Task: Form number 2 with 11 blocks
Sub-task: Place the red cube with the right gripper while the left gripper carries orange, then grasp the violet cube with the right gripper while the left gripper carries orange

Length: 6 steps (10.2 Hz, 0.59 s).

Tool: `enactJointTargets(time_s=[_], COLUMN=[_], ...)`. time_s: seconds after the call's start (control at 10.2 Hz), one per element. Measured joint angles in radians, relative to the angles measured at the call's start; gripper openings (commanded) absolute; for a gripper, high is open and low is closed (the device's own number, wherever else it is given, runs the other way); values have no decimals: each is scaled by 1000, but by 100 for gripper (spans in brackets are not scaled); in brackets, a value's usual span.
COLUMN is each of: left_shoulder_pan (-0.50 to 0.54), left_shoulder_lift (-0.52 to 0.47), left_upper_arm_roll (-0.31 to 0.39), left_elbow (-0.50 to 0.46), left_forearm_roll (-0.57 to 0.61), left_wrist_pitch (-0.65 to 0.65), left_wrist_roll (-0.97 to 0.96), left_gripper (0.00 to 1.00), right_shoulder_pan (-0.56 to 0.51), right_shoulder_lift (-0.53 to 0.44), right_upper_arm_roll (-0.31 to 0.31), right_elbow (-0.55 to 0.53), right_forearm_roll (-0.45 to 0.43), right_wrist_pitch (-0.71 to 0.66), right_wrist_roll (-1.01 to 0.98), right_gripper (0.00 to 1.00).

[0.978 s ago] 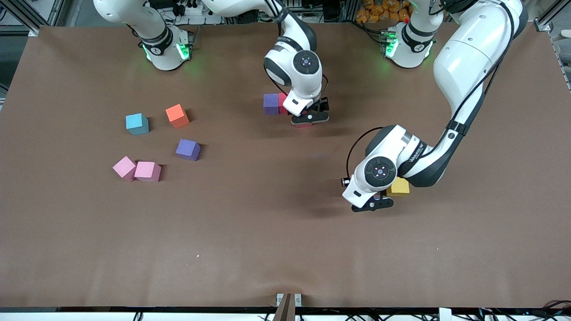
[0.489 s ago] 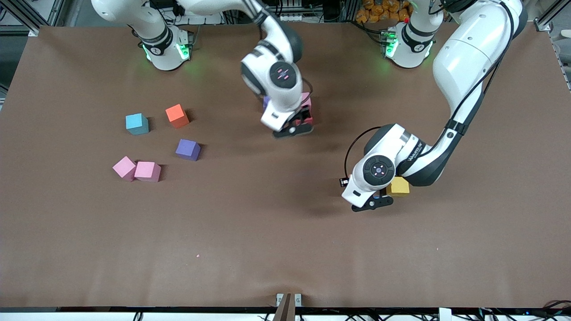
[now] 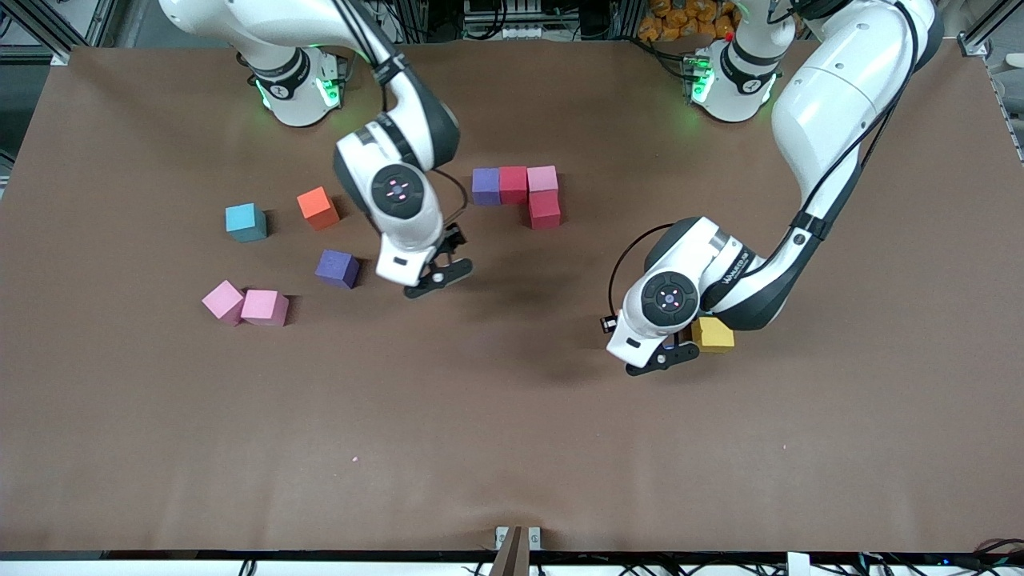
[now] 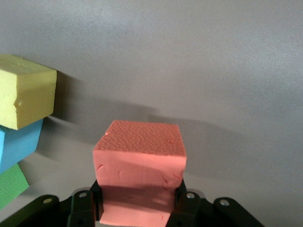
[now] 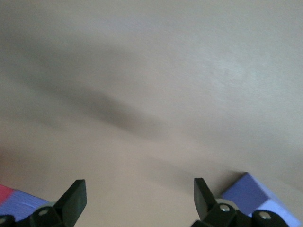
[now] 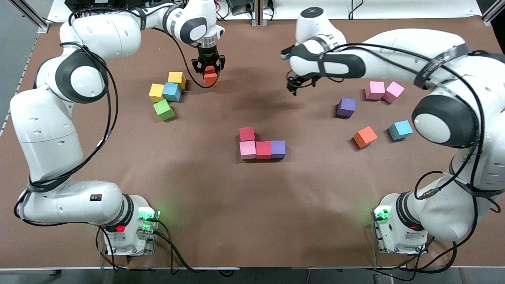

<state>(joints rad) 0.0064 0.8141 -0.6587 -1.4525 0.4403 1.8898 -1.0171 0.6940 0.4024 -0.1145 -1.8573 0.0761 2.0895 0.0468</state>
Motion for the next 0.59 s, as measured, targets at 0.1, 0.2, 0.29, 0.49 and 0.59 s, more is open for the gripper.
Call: enactJointTargets(time_s=[0.1,0.2,0.29,0.49,0.59], left_shoulder_pan=[-3,-6,-11,-26,-32], left_shoulder_lift=[0,0,0,0,0], left_upper_arm_roll=[-3,-4,-5,-6,-6], left_elbow=[-1,-1,-2,-16,-36], left_forearm_roll=[-19,-34,-40,-41,-42], left_wrist_pitch=[1,3,6,38,71], left_wrist_roll=[-10,-22,-46,-98,-130], left_gripper=[13,13,13,14,14], right_shoulder_pan=[-42,-96,-148,-212,-218], right_shoulder_lift=[-11,-16,-18,-24,-36], right_upper_arm_roll=[-1,-1,-1,-2,-1], right_elbow=[-32,-58,-73,-85,-105], right_forearm_roll=[-3,-5,-18,-93,-129], right_wrist_pitch=[13,28,36,40,58], right_wrist_roll=[-83,-202,-326,-486,-514], right_gripper=[100,100,100,100,100])
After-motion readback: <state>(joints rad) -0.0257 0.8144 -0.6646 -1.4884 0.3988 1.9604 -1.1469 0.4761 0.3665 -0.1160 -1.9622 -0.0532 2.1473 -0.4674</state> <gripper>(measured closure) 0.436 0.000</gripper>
